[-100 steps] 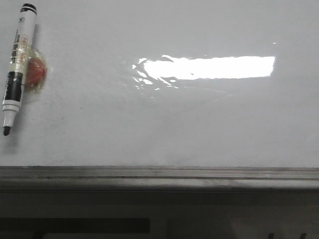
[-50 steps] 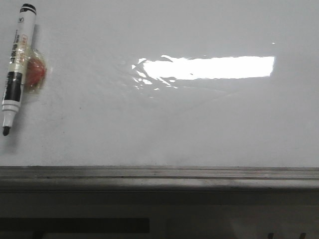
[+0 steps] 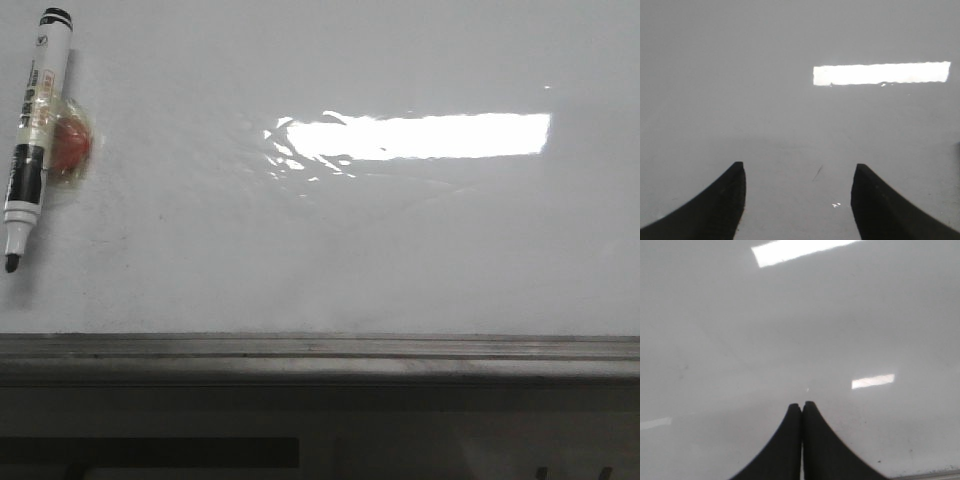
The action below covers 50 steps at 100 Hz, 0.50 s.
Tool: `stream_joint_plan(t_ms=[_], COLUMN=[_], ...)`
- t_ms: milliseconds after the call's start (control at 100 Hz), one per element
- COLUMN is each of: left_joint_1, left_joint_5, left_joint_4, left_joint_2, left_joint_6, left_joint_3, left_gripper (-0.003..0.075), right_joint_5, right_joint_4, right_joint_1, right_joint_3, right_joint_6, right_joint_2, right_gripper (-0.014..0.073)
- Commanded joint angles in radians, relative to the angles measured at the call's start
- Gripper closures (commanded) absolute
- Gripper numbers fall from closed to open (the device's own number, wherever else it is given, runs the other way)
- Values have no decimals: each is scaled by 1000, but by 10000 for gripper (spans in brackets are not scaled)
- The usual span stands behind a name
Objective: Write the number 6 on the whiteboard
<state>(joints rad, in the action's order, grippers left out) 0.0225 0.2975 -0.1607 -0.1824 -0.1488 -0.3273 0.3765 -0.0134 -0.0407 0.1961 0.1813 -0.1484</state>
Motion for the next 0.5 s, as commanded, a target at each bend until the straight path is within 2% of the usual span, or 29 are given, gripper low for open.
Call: stream_joint_plan(t_ms=[0, 130, 270, 410, 490], left_joint_1=[-1, -43, -127, -209, -239], left_joint_5=[-71, -64, -67, -86, -125], left_joint_4=[-92, -269, -461, -488, -489], left_joint_2=[-48, -107, -163, -207, -225], left_joint_6=[-88, -305, -430, -525, -531], left_joint_3=[-24, -24, -24, -24, -24], left_gripper=[278, 277, 277, 277, 277], right_joint_5=[-61, -59, -59, -59, -59], right_joint_4=[13, 13, 13, 13, 13], right_joint_1=[2, 2, 2, 2, 2], right_joint_3=[31, 31, 31, 31, 31], right_joint_6=[-9, -9, -9, -9, -9], right_joint_2=[-19, -19, -19, -19, -19], right_gripper=[657, 657, 657, 657, 657])
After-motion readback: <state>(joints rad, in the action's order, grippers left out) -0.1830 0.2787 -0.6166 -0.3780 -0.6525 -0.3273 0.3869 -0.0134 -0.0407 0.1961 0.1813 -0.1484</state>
